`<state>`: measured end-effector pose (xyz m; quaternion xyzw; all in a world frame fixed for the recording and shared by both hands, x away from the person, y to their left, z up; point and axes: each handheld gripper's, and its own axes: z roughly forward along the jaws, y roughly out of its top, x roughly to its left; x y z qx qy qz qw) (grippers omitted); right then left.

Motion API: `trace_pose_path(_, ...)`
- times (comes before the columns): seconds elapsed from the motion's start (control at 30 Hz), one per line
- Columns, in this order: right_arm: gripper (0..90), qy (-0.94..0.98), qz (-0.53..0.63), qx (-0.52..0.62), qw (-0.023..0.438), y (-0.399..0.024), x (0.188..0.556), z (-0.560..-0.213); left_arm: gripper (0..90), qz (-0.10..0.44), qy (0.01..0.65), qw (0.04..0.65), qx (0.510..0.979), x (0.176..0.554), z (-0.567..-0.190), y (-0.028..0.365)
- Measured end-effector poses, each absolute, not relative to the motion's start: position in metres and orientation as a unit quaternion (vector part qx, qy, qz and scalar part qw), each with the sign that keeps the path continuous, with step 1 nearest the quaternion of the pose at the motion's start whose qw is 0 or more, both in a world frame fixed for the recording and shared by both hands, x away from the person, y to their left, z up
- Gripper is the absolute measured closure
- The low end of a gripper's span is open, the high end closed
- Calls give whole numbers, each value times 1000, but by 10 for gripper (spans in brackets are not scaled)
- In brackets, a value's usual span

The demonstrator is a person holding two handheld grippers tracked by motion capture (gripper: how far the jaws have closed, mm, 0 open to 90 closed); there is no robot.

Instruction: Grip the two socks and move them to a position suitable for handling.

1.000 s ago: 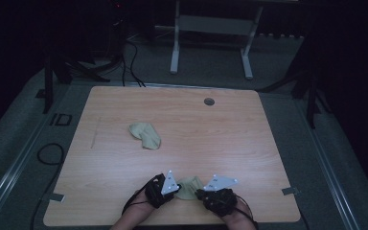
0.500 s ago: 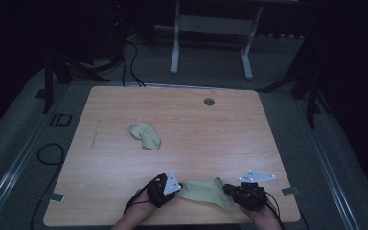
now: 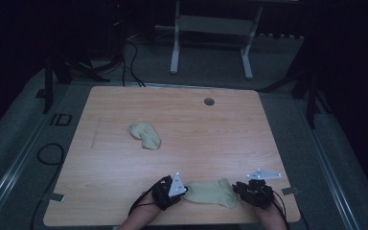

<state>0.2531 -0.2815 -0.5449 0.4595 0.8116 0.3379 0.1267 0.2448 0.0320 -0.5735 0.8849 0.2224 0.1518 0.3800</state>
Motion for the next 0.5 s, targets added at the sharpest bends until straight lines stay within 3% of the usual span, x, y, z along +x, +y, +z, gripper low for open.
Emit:
trace_pose_path(0.13,693,811,336,461,131,-285,254,-544,883,149,227,384,883,245,-574,33)
trace_pose_path(0.27,581,812,334,458,138,-285,256,-540,821,143,224,384,884,244,-573,33)
trace_pose_path(0.5,509,812,338,454,145,-283,265,-531,595,139,233,396,877,239,-566,41)
